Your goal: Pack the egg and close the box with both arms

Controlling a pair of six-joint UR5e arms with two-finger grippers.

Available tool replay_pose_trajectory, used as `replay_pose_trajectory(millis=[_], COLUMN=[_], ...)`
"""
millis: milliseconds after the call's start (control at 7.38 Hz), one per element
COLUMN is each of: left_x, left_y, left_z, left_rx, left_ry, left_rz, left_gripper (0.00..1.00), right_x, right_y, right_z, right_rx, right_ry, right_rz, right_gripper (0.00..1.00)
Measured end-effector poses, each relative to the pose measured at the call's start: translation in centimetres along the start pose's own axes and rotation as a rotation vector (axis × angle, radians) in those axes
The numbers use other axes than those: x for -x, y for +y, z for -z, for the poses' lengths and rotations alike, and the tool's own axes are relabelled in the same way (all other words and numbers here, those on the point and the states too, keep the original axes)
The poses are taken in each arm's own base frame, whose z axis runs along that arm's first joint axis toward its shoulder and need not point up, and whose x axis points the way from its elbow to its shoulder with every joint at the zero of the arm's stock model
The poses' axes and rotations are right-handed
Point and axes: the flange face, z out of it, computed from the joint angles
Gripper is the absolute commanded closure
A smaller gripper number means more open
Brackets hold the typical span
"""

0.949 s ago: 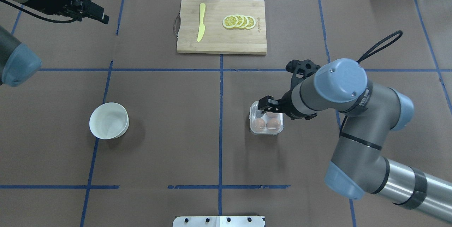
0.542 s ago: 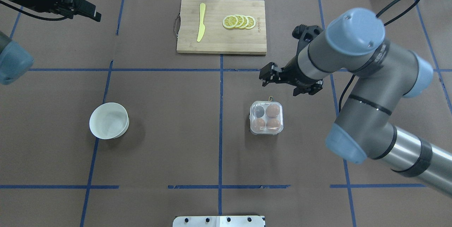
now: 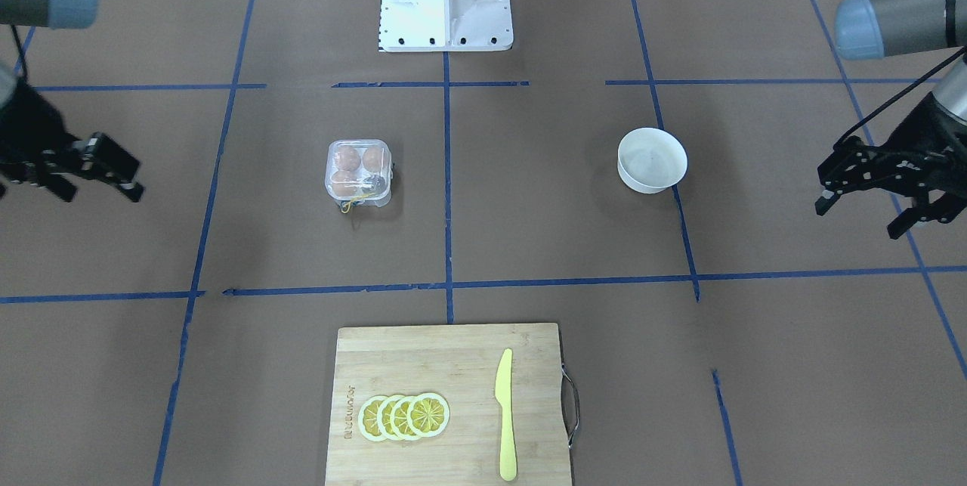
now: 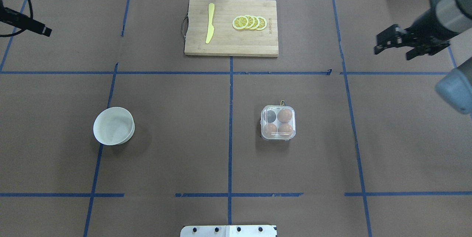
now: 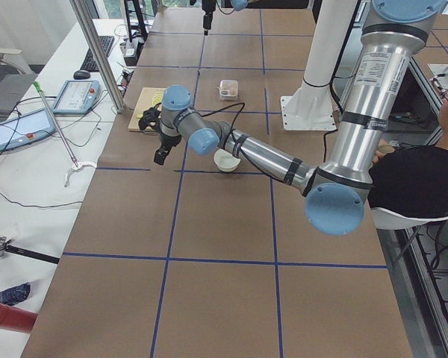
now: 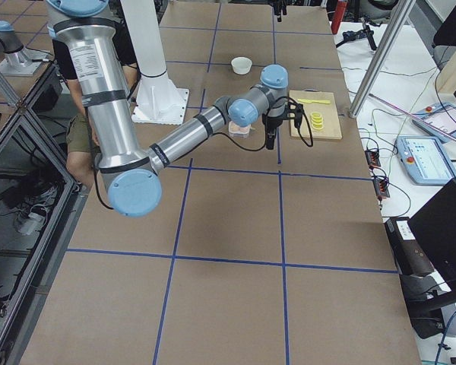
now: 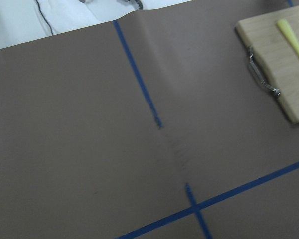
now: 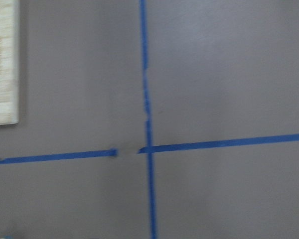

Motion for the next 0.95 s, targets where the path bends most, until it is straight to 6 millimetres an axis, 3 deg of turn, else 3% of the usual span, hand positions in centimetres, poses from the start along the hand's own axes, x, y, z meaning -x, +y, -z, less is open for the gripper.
replay_pose_trajectory(millis=[407, 542, 678, 949], left_x=[14.2, 18.4, 20.3, 20.2], left_y=[5.9, 7.8, 8.2, 8.1], left_z=[2.1, 3.2, 4.5, 6.4], left_rx=[0.056, 0.103, 0.183, 0.309], left_ry=[-0.122, -0.147, -0.153, -0.132], left_rz=[-0.110, -0.088, -0.018, 0.126], left_gripper=[0.00, 0.00, 0.00, 0.00], right_x=[-22.7, -28.1, -31.3, -33.1], right_y=[-4.2, -4.4, -4.3, -4.2], right_z=[2.9, 3.0, 3.1, 3.1], right_rx=[0.001, 0.012, 0.020, 0.033], right_ry=[0.063, 0.072, 0.077, 0.082], right_rz=[0.132, 0.163, 0.176, 0.173], right_gripper=[0.00, 0.00, 0.00, 0.00])
